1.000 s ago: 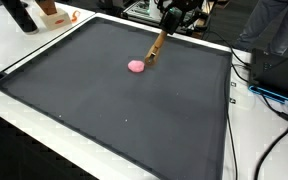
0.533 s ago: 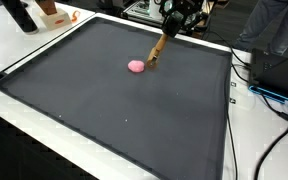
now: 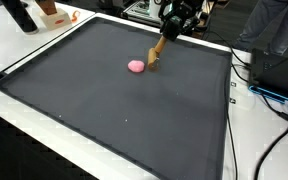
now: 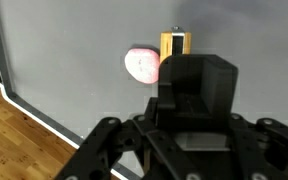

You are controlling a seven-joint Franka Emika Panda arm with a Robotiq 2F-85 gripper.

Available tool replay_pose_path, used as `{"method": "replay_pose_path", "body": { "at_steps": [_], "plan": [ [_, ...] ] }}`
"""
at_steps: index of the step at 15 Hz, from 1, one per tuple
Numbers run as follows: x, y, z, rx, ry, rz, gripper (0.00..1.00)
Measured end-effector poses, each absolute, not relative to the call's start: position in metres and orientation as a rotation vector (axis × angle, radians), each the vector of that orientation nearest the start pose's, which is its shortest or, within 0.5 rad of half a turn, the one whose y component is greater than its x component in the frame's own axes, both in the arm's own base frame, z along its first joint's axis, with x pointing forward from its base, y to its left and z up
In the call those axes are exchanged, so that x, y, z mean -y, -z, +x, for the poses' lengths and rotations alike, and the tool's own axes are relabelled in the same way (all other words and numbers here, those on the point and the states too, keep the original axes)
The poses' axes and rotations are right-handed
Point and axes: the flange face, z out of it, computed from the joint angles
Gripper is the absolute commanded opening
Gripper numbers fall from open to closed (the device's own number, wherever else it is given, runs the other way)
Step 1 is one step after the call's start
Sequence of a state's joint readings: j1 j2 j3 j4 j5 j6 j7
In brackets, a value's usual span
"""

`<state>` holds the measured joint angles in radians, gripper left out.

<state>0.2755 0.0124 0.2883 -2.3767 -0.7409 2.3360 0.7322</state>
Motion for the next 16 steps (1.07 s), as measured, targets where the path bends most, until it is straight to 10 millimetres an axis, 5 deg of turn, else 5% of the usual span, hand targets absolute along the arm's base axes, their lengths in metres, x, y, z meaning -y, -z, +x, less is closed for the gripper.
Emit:
{"method": "replay_pose_path", "body": {
  "at_steps": [7, 16],
  "plan": [
    [-0.242, -0.314, 0.419, 0.978, 0.393, -3.454, 0.24],
    [-0.213, -0.336, 0.436, 0.844, 0.286, -3.411, 0.24]
  ]
}}
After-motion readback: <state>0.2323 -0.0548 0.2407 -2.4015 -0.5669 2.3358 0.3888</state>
